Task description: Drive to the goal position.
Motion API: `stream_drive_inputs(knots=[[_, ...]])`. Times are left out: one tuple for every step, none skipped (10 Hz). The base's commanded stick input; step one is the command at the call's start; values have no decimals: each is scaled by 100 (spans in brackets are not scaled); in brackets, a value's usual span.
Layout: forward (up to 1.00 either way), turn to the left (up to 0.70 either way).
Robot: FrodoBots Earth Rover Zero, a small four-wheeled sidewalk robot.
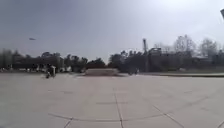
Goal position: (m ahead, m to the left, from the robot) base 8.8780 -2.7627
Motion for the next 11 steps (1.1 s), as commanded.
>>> stream_drive_inputs(knots=[[85, 0], [85, 0], [85, 0], [85, 0], [85, 0], [85, 0], [85, 0], [85, 0], [85, 0], [85, 0], [85, 0]])
